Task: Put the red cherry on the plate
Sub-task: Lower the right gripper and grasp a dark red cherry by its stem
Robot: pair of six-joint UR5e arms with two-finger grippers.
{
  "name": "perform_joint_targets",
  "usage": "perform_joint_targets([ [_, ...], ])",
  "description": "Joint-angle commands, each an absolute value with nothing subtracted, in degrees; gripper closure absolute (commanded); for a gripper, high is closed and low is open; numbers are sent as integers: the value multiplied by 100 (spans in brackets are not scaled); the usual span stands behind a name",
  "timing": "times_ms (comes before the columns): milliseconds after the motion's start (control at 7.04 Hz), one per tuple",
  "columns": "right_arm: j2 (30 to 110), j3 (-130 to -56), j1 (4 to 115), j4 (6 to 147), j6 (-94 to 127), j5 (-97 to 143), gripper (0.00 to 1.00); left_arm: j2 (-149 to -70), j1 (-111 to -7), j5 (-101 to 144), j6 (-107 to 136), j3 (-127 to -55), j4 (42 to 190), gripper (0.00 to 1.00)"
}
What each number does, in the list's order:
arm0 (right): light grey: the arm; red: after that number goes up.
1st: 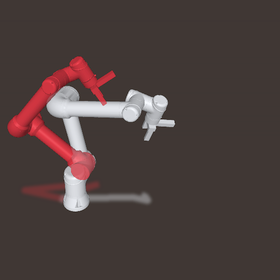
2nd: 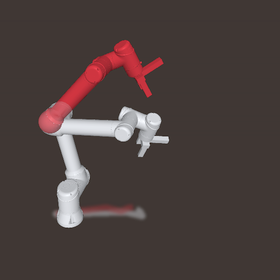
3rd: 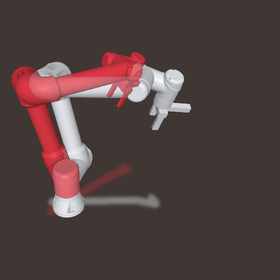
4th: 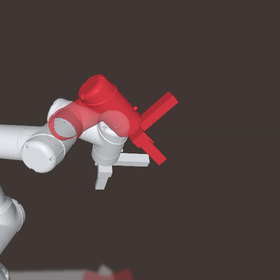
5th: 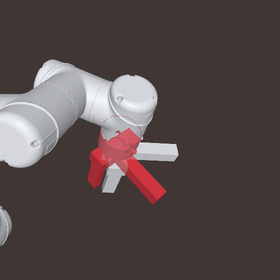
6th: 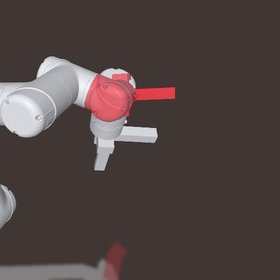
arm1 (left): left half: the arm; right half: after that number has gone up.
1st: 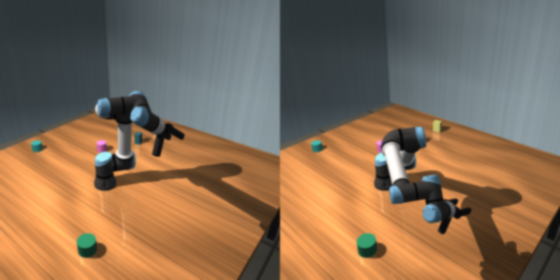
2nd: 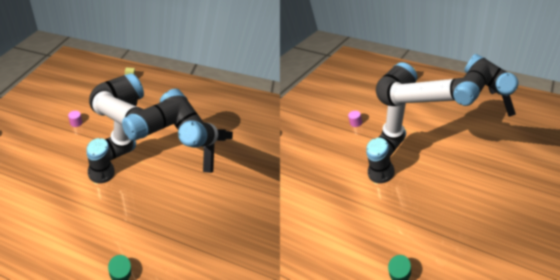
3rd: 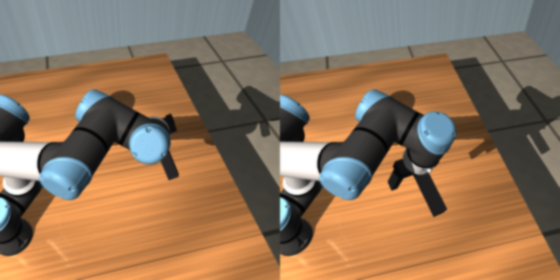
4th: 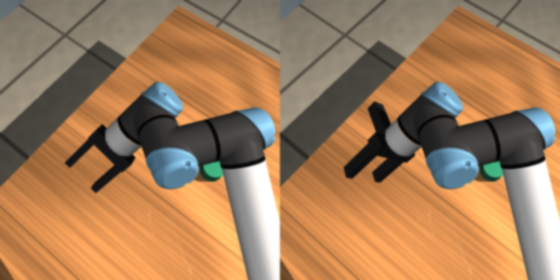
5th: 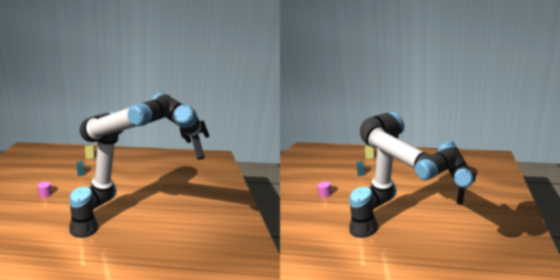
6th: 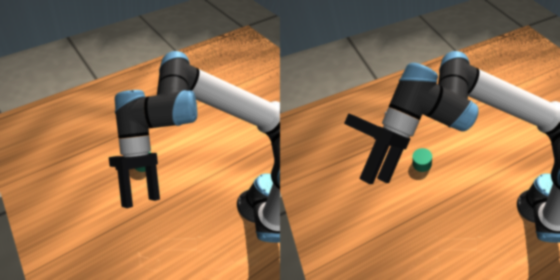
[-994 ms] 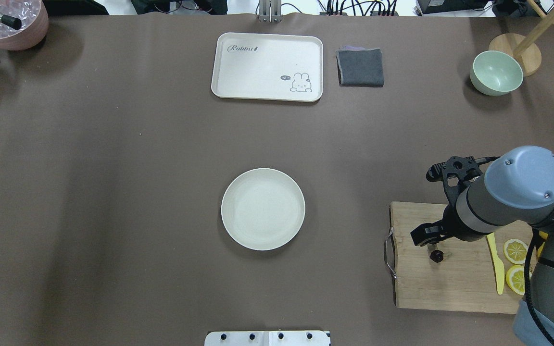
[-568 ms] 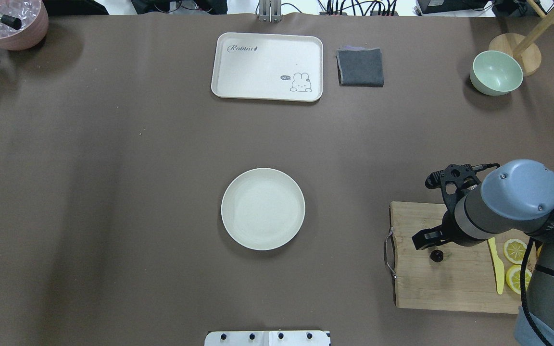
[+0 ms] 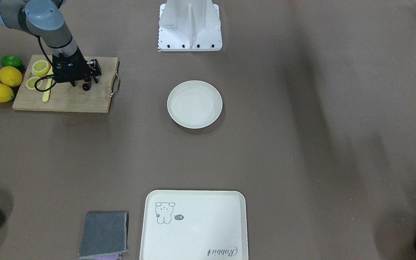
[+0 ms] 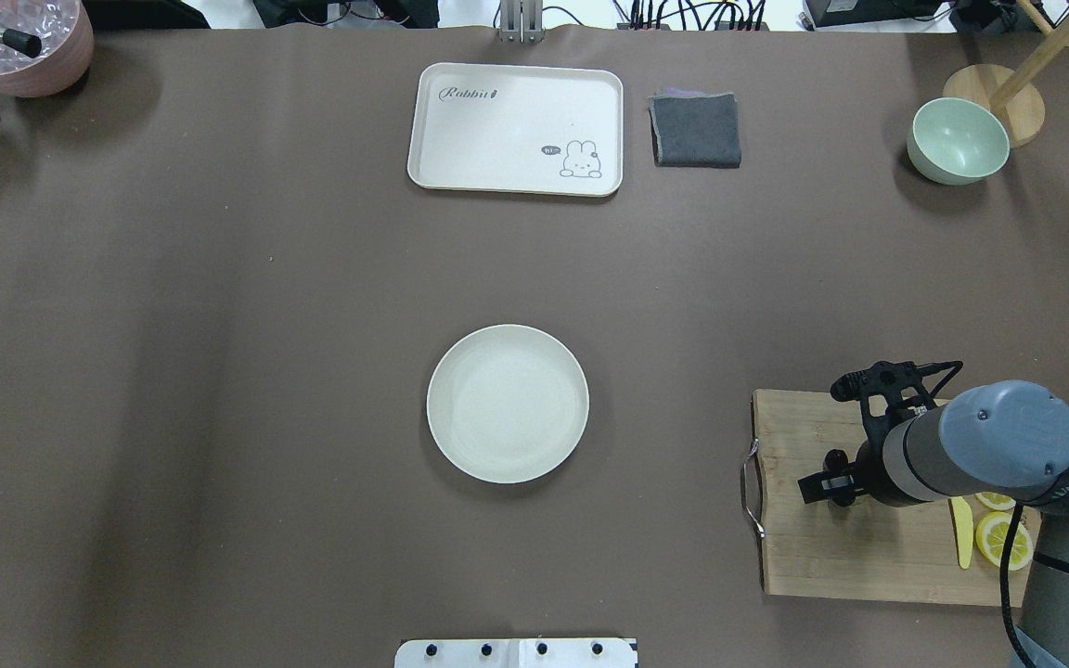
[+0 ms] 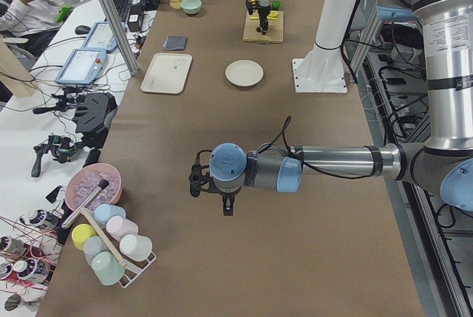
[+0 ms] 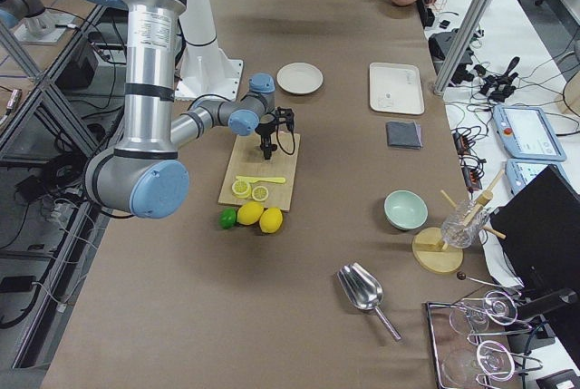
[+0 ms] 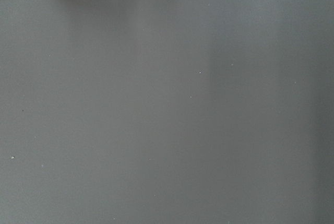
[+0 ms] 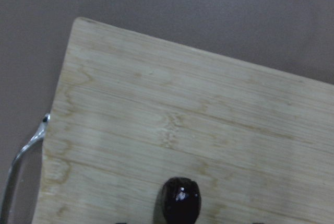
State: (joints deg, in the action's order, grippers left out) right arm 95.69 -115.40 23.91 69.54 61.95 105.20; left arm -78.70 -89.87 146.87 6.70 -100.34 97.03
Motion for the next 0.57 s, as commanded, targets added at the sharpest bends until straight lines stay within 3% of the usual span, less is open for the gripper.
perform_joint_targets([
  [0, 9580, -11793, 2303, 7030, 6398, 10520, 83, -7840, -9044, 14687, 659, -10037, 9703, 3],
  [142, 9571, -11978, 2303, 7257, 6390, 10529, 100, -7831, -9053, 14687, 659, -10046, 9703, 3],
  [426, 9571, -12181, 2390, 7399, 6390, 10651, 100, -7857, -9061, 14687, 659, -10046, 9703, 3],
])
